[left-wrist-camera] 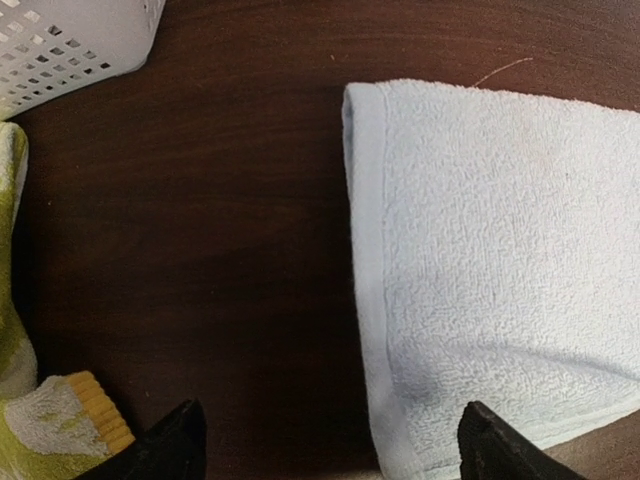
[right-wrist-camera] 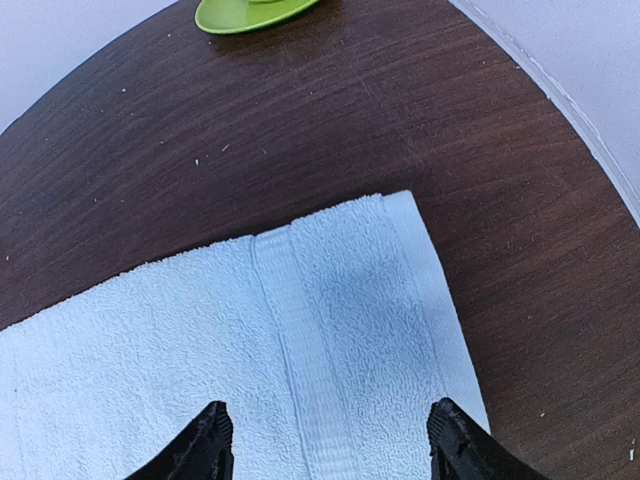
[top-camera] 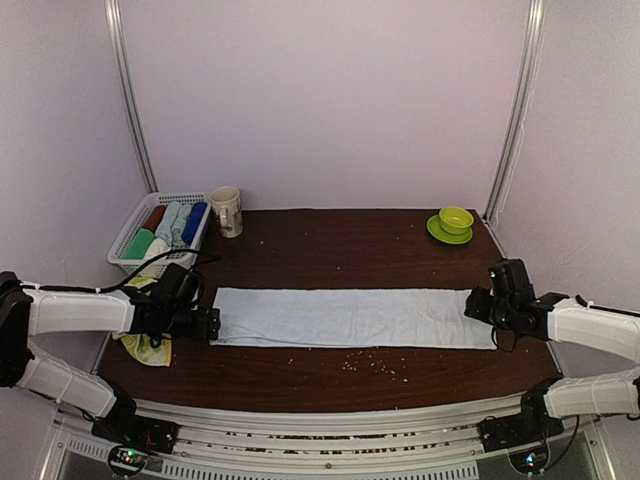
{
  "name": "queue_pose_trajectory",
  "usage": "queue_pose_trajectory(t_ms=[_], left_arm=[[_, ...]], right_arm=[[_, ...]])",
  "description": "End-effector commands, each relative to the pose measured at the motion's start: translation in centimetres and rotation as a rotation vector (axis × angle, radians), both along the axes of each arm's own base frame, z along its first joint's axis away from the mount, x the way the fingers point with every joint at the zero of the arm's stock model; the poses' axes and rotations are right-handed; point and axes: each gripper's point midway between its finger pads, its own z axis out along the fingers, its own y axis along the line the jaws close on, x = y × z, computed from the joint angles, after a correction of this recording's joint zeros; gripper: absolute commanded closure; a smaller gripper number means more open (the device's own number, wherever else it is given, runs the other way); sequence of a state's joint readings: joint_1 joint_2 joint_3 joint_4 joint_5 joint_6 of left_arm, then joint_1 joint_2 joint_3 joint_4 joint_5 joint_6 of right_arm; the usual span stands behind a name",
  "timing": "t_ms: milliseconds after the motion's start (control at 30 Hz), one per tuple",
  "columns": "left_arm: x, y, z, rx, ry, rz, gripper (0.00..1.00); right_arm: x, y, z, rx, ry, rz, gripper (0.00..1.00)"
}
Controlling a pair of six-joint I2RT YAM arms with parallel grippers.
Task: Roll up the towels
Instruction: Move the towel to the center of the board, then adjust the towel at the center of the board.
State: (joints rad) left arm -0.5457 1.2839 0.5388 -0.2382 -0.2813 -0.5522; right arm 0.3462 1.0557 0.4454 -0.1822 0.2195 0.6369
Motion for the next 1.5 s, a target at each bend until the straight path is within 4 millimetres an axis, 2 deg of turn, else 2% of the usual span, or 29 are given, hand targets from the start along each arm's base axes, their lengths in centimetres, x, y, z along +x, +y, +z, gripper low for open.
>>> queue_pose_trajectory(t_ms=[0, 267, 300, 367, 500, 600, 733, 900, 967, 1067, 1233, 1467], left_arm=[[0.0, -0.4, -0.8, -0.038, 0.014, 0.010, 0.14], [-0.8, 0.4, -1.5, 0.001, 0.045, 0.011, 0.30], [-0.9, 0.5, -1.6, 0.006, 0.048, 0.013, 0.34], [-1.0, 0.8, -1.7, 0.019, 0.053, 0.025, 0.37], [-1.0, 1.3, -1.4, 0.043, 0.053, 0.040, 0.37], [-0.7, 1.8, -0.6, 0.047, 0.032, 0.064, 0.37], [0.3, 2.1, 1.8, 0.022, -0.036, 0.100, 0.31], [1.6, 0.8, 4.5, -0.039, -0.096, 0.075, 0.30], [2.0, 0.2, 4.7, -0.056, -0.099, 0.062, 0.30], [2.4, -0.5, 4.3, -0.074, -0.093, 0.043, 0.30], [2.8, -1.2, 4.0, -0.089, -0.102, 0.024, 0.30], [2.8, -1.1, 3.8, -0.083, -0.123, 0.010, 0.30]], right_arm=[[0.0, -0.3, -0.7, 0.042, 0.003, -0.030, 0.33], [-0.8, -2.2, -0.3, 0.085, -0.010, -0.146, 0.34], [-0.8, -2.6, -0.5, 0.087, -0.007, -0.157, 0.34], [-0.8, -3.2, -1.2, 0.105, 0.013, -0.176, 0.34], [-1.2, -4.5, -3.1, 0.146, 0.089, -0.220, 0.34], [-1.8, -4.4, -3.9, 0.165, 0.133, -0.225, 0.34], [-3.2, -3.9, -4.3, 0.222, 0.151, -0.236, 0.34], [-5.4, -4.3, -4.0, 0.261, 0.140, -0.292, 0.35], [-6.4, -5.1, -3.8, 0.250, 0.133, -0.332, 0.36], [-6.8, -5.2, -3.3, 0.278, 0.099, -0.353, 0.40], [-7.6, -4.7, -5.2, 0.295, 0.177, -0.355, 0.42], [-7.8, -4.9, -5.3, 0.279, 0.201, -0.375, 0.46]])
